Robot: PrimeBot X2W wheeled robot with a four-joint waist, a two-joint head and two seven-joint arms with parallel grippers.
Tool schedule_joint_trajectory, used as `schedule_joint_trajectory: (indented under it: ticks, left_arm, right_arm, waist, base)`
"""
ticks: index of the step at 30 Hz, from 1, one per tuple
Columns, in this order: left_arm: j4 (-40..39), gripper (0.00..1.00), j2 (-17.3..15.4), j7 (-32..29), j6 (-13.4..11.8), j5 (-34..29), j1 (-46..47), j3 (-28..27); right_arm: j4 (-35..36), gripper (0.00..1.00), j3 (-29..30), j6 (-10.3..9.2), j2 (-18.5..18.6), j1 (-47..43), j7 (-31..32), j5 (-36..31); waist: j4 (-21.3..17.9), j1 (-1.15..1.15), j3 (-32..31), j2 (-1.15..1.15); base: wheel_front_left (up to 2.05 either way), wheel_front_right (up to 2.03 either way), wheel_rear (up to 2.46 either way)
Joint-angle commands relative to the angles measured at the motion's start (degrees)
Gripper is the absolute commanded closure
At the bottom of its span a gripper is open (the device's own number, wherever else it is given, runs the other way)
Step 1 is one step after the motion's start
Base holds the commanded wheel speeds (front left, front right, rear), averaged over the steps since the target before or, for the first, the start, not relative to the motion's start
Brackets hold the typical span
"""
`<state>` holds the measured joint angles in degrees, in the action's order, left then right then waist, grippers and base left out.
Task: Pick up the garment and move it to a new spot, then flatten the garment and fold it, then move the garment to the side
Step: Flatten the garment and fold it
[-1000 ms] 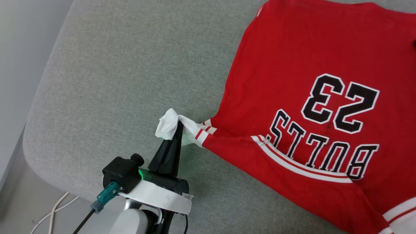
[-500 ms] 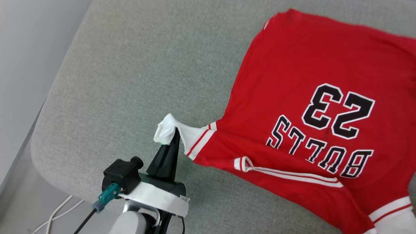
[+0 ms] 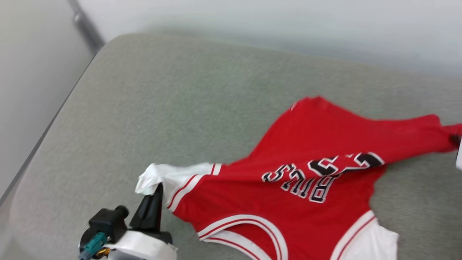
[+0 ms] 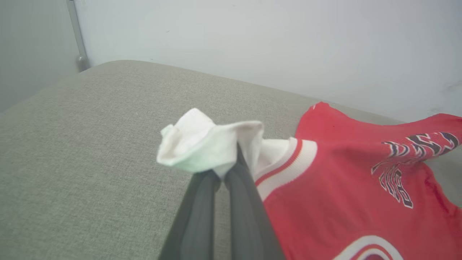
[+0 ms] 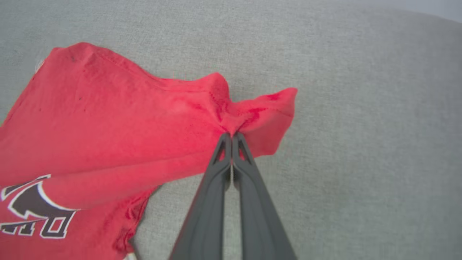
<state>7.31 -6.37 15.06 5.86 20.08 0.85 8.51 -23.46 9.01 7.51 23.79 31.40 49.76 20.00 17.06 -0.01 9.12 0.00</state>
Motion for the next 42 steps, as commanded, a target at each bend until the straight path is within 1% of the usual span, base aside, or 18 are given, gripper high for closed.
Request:
schedule_joint_trajectory:
  ticks: [1,4,5,6,10,14,15,16,19,23,26,28,29,32,34,35,36,42]
  left_arm:
    - [0.0,1.0,-0.7,0.0,-0.5,0.1,-0.9,-0.6]
    - [-0.3,1.0,-1.7,-0.4,-1.0,0.6,-1.7,-1.7]
    - [-1.2,1.0,-2.4,-0.7,-1.6,0.9,-2.7,-2.5]
    - [-1.4,1.0,-2.5,-0.8,-1.9,0.9,-2.9,-2.7]
    - [-1.3,1.0,-2.7,-1.9,-2.4,1.3,-4.0,-2.8]
    - [-1.1,1.0,-3.1,-3.1,-2.8,1.4,-4.5,-2.6]
    - [-1.2,1.0,-3.1,-3.2,-3.0,1.3,-4.6,-2.5]
    - [-1.2,1.0,-3.1,-3.7,-3.0,1.3,-4.7,-2.3]
    - [-1.4,1.0,-3.3,-4.5,-3.1,1.3,-4.6,-1.9]
    - [-1.9,1.0,-3.5,-5.1,-3.2,1.6,-4.7,-1.8]
    - [-2.4,1.0,-3.4,-5.4,-3.3,1.6,-4.3,-1.4]
    - [-2.8,1.0,-3.5,-5.5,-3.2,1.6,-4.0,-1.1]
    - [-3.0,1.0,-3.5,-5.5,-3.2,1.6,-3.7,-1.0]
    - [-3.6,1.0,-3.5,-5.7,-3.0,1.7,-2.6,-0.6]
    - [-3.9,1.0,-3.7,-5.7,-2.8,1.4,-1.5,-0.3]
    - [-3.9,1.0,-3.7,-5.7,-2.8,1.4,-1.5,-0.3]
    - [-4.0,1.0,-3.6,-5.7,-2.4,1.4,-0.2,0.3]
    - [-3.3,1.0,-2.5,-4.9,-1.2,2.0,4.6,2.0]
  right_arm:
    - [2.3,1.0,0.2,-0.04,-0.1,-4.0,0.3,0.7]
    - [9.3,1.0,1.0,-0.04,-1.5,-12.5,1.7,1.3]
    - [15.6,1.0,2.5,-0.04,-4.2,-21.3,2.7,1.5]
    - [17.4,1.0,3.1,-0.04,-5.5,-24.5,3.1,1.5]
    - [22.3,1.0,5.0,-0.04,-11.1,-36.8,3.1,0.9]
    - [23.3,1.0,6.0,-0.03,-17.0,-45.0,2.4,0.2]
    - [23.1,0.68,6.2,-0.03,-17.9,-46.0,1.7,0.5]
    - [23.0,0.0,6.2,-0.03,-18.5,-46.7,0.8,0.6]
    - [23.5,0.0,5.9,-0.03,-20.0,-46.5,-4.8,2.1]
    - [25.2,0.0,5.1,-0.03,-20.3,-43.0,-18.7,3.3]
    - [25.2,0.0,3.9,-0.03,-19.2,-39.8,-29.0,3.0]
    - [23.9,0.0,2.4,-0.03,-18.0,-37.3,-32.8,3.1]
    - [23.1,0.0,1.3,-0.03,-17.2,-36.0,-33.4,3.5]
    - [21.1,0.0,-1.9,-0.03,-13.9,-31.0,-31.5,4.2]
    - [19.9,0.0,-4.3,-0.03,-11.7,-27.5,-27.5,4.8]
    - [19.9,0.0,-4.3,-0.03,-11.7,-27.5,-27.5,4.8]
    - [19.0,0.0,-6.6,-0.03,-9.4,-24.2,-22.1,5.2]
    - [19.2,0.0,-12.7,-0.03,-4.1,-15.1,-6.4,5.5]
  waist:
    - [-5.2,0.01,-4.9,0.0]
    - [-7.9,0.01,-6.1,0.0]
    - [-10.3,0.01,-6.3,0.0]
    - [-11.0,0.01,-6.3,0.0]
    - [-13.3,0.01,-7.0,0.0]
    - [-15.6,0.01,-7.5,0.0]
    - [-16.1,0.01,-7.6,0.0]
    - [-16.5,0.01,-7.6,0.0]
    - [-17.3,0.01,-7.7,0.0]
    - [-17.8,0.01,-7.5,0.0]
    - [-17.5,0.01,-6.9,0.0]
    - [-17.0,0.01,-6.4,0.0]
    - [-16.8,0.01,-6.0,0.0]
    - [-15.7,0.01,-4.2,0.0]
    - [-14.8,0.01,-2.7,0.0]
    - [-14.8,0.01,-2.7,0.0]
    - [-13.8,0.01,-1.1,0.0]
    - [-10.1,0.01,3.9,0.0]
  base:
    - [0.0,0.0,0.0]
    - [0.0,0.0,0.0]
    - [0.0,0.0,0.0]
    - [0.0,0.0,0.0]
    - [0.0,0.0,0.0]
    - [0.0,0.0,0.0]
    - [0.0,0.0,0.0]
    - [0.0,0.0,0.0]
    - [0.0,0.0,0.0]
    - [0.0,0.0,0.0]
    - [0.0,0.0,0.0]
    - [0.0,0.0,0.0]
    - [0.0,0.0,0.0]
    - [0.0,0.0,0.0]
    - [0.0,0.0,0.0]
    - [0.0,0.0,0.0]
    - [0.0,0.0,0.0]
    - [0.0,0.0,0.0]
